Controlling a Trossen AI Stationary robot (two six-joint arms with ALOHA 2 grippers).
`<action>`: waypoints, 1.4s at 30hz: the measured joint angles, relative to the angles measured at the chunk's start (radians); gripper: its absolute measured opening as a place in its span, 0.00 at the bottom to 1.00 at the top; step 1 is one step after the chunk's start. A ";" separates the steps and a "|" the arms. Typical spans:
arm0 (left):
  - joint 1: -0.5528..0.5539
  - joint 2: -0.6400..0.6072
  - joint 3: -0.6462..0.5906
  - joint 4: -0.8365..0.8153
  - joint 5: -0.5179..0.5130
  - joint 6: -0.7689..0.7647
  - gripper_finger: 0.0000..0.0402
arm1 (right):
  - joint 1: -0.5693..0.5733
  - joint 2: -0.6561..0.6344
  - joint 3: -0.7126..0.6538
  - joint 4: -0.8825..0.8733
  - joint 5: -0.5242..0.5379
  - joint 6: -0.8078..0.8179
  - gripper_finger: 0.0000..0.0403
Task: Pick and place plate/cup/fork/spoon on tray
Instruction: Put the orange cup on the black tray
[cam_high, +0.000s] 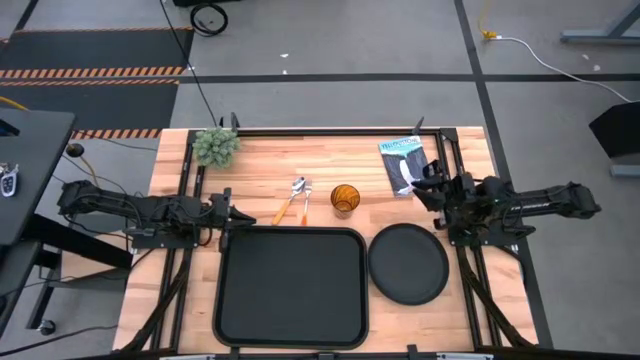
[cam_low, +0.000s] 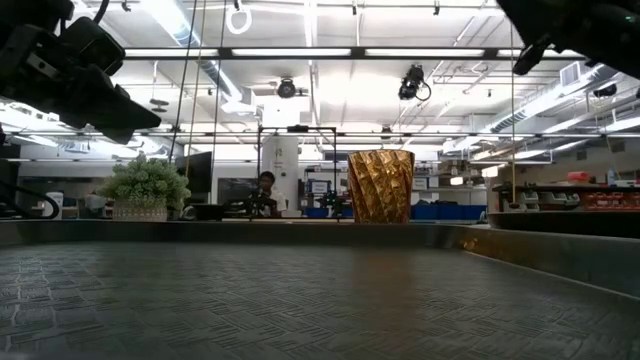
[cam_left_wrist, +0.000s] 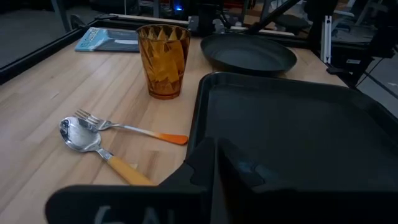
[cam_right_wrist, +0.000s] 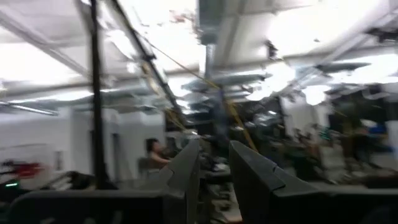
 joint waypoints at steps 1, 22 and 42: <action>0.000 0.000 0.000 0.000 0.000 0.000 0.07 | 0.000 0.025 0.012 0.000 0.024 -0.009 0.23; 0.000 0.000 0.000 0.000 0.000 0.000 0.07 | 0.000 0.711 0.492 -0.617 0.127 -0.093 0.23; 0.000 0.000 0.000 0.000 0.000 0.000 0.07 | 0.009 1.100 1.068 -1.460 0.064 -0.293 0.46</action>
